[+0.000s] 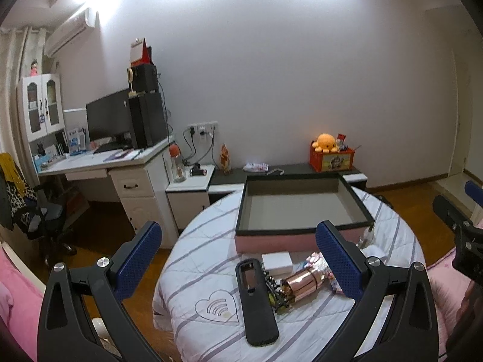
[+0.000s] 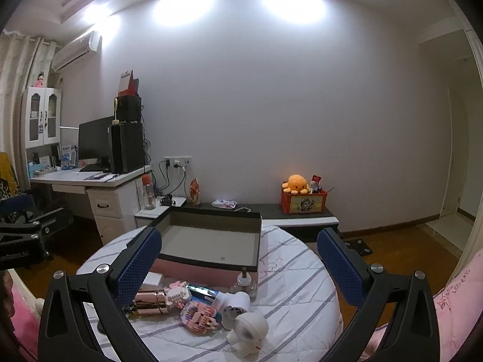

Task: Organize rigid objects
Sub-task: 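Move left tool toward the black case while right tool reaches the pink box wall, then close left tool on the black case while right tool clamps the pink box wall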

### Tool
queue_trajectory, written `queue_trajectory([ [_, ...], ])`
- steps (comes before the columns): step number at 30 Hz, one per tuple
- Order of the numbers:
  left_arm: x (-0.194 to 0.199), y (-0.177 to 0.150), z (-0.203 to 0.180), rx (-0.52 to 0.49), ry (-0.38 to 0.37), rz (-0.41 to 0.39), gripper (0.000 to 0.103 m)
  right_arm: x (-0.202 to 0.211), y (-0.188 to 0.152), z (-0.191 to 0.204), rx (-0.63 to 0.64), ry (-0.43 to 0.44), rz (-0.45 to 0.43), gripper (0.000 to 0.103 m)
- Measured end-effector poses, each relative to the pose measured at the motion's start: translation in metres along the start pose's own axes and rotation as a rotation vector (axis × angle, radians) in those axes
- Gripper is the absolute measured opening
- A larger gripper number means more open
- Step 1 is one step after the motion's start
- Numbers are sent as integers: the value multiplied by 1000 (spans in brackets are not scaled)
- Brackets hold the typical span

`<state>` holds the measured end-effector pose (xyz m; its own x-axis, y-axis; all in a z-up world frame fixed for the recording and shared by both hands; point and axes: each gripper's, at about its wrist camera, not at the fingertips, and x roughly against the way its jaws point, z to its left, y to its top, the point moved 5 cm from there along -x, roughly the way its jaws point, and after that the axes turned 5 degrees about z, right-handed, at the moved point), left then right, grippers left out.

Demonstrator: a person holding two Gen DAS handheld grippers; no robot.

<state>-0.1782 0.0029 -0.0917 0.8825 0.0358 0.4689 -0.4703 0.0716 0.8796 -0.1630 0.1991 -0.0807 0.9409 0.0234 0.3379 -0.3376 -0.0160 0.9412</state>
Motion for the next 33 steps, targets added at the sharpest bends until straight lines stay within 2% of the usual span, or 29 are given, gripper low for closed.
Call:
queue_trajectory([
  [6,-29,-18,3,4,-9,90,103,-23,-16,-9,-3,-17,76,103],
  [11,-65,-40,3,13,-20,211,103,-49,-31,-17,-1,-20,149,103],
  [20,-124,-59,11,29,-9,348,103,-107,-32,-37,-17,-17,252,103],
  [26,-156,-73,10,32,-37,448,103,-162,-33,-44,-66,62,346,81],
  [28,-164,-78,9,35,-42,480,103,-178,-34,-44,-65,67,375,62],
  [31,-170,-88,7,50,-81,525,103,-206,-39,-42,-78,100,446,53],
  [33,-171,-92,4,41,-82,541,103,-222,-43,-41,-106,131,493,52],
])
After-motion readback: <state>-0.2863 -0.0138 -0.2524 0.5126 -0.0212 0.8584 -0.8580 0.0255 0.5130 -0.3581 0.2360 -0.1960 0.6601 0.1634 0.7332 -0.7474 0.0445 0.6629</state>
